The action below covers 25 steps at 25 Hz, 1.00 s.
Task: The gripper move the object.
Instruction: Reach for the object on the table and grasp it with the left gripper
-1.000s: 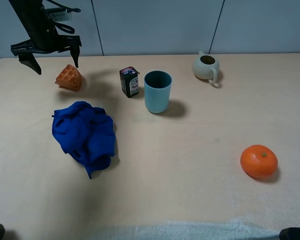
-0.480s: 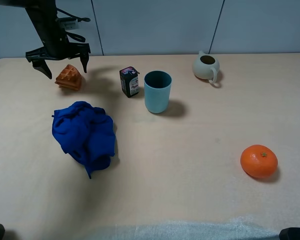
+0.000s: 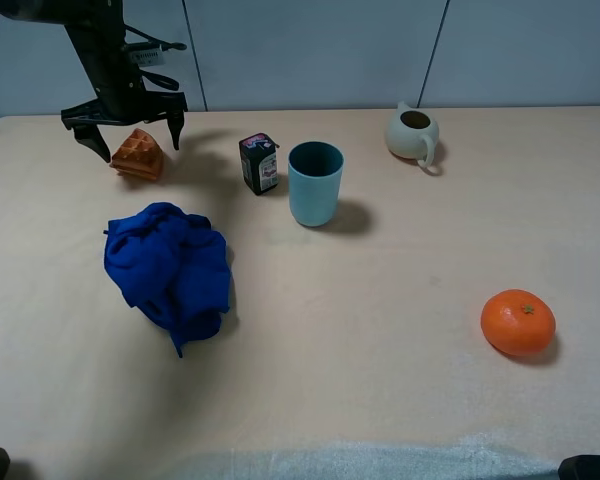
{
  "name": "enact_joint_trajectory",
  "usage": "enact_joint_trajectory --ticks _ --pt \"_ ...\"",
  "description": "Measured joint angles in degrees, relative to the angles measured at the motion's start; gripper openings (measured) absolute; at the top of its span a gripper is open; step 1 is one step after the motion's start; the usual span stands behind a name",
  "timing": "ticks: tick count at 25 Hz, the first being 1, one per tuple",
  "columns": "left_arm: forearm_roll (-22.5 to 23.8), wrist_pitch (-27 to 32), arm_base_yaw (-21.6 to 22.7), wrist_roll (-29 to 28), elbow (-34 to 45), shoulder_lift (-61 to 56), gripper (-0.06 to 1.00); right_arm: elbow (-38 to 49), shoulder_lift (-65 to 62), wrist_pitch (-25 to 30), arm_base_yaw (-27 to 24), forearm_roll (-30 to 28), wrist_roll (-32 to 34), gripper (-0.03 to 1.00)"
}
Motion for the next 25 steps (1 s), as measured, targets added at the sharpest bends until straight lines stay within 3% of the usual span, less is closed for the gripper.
enact_joint_trajectory --ticks 22,25 --pt "1.43 -1.53 0.00 -2.04 -0.05 3.63 0.99 0.00 0.00 0.00 0.00 0.00 0.00 0.69" --pt "1.43 -2.37 0.00 -2.04 -0.05 3.63 0.93 0.00 0.00 0.00 0.00 0.00 0.00 0.69"
